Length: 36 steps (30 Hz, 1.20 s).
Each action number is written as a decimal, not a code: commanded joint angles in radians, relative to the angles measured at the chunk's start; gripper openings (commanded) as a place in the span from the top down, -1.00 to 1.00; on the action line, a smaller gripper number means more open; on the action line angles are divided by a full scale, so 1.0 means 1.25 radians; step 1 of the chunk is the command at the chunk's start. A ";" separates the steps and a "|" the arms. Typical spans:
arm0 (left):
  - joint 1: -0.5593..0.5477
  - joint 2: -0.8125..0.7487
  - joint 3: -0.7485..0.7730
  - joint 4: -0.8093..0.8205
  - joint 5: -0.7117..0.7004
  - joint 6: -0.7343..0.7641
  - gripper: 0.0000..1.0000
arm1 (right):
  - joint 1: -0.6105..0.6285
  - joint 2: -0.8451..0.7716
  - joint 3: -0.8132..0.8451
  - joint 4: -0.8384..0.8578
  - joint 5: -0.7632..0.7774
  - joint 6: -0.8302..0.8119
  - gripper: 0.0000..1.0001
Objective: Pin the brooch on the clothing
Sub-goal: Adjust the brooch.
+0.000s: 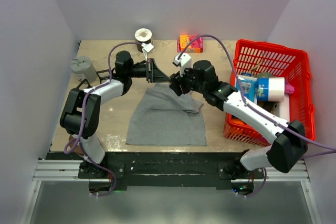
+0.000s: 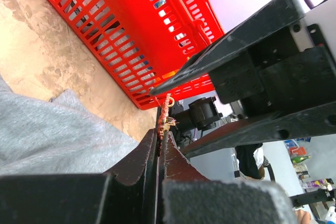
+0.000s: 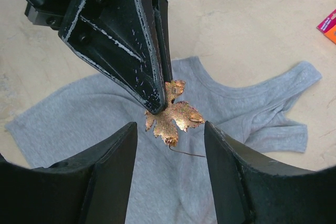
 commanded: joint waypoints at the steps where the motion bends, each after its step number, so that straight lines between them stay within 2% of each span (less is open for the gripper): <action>1: -0.004 -0.035 0.008 0.037 0.004 -0.009 1.00 | 0.001 0.015 0.006 0.022 -0.014 0.028 -0.12; 12: -0.004 -0.039 0.001 0.049 -0.007 -0.014 1.00 | 0.001 0.018 -0.001 0.023 0.009 0.090 0.10; 16: -0.004 -0.040 -0.003 0.056 -0.013 -0.009 1.00 | 0.002 0.024 0.000 0.023 0.019 0.128 0.38; 19: -0.004 -0.042 -0.008 0.057 -0.025 -0.001 1.00 | 0.001 0.023 0.000 0.021 0.031 0.156 0.49; 20: -0.004 -0.044 -0.010 0.059 -0.029 -0.002 1.00 | 0.001 0.022 -0.001 0.019 0.035 0.162 0.59; 22: -0.004 -0.050 -0.020 0.078 -0.042 -0.005 1.00 | 0.001 0.023 -0.001 0.016 0.042 0.182 0.63; 28: -0.004 -0.075 -0.058 0.150 -0.090 -0.029 1.00 | 0.001 0.027 -0.014 0.012 0.083 0.252 0.97; 32: -0.008 -0.082 -0.097 0.255 -0.126 -0.079 1.00 | 0.001 0.020 -0.032 0.029 0.115 0.312 1.00; 36: -0.028 -0.090 -0.134 0.284 -0.169 -0.088 1.00 | 0.001 0.002 -0.062 0.059 0.149 0.373 1.00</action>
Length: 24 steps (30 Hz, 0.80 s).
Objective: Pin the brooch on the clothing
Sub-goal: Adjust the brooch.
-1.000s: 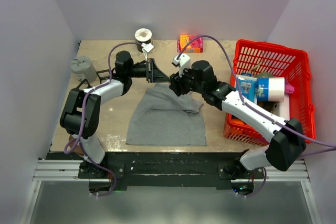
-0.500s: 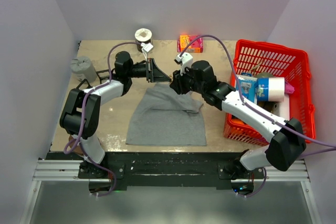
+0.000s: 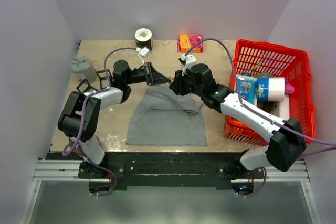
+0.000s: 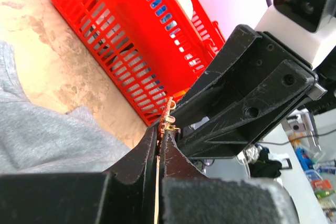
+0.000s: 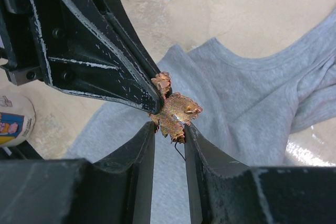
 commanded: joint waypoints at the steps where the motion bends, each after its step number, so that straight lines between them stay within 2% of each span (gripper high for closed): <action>1: -0.033 -0.058 -0.025 0.113 -0.058 -0.030 1.00 | -0.005 -0.025 -0.040 0.034 0.103 0.103 1.00; 7: -0.074 -0.091 -0.048 0.043 -0.129 0.047 1.00 | -0.005 -0.035 -0.051 0.047 0.159 0.176 1.00; 11: -0.097 -0.141 -0.053 -0.097 -0.209 0.154 1.00 | -0.005 -0.046 -0.064 0.054 0.205 0.224 1.00; 13: -0.110 -0.166 -0.058 -0.119 -0.250 0.190 1.00 | -0.007 -0.047 -0.073 0.057 0.209 0.246 1.00; 21: -0.110 -0.158 -0.059 -0.138 -0.256 0.191 1.00 | -0.007 -0.065 -0.078 0.052 0.206 0.276 1.00; 24: -0.105 -0.144 -0.052 -0.132 -0.236 0.184 1.00 | -0.012 -0.098 -0.078 0.028 0.219 0.264 0.63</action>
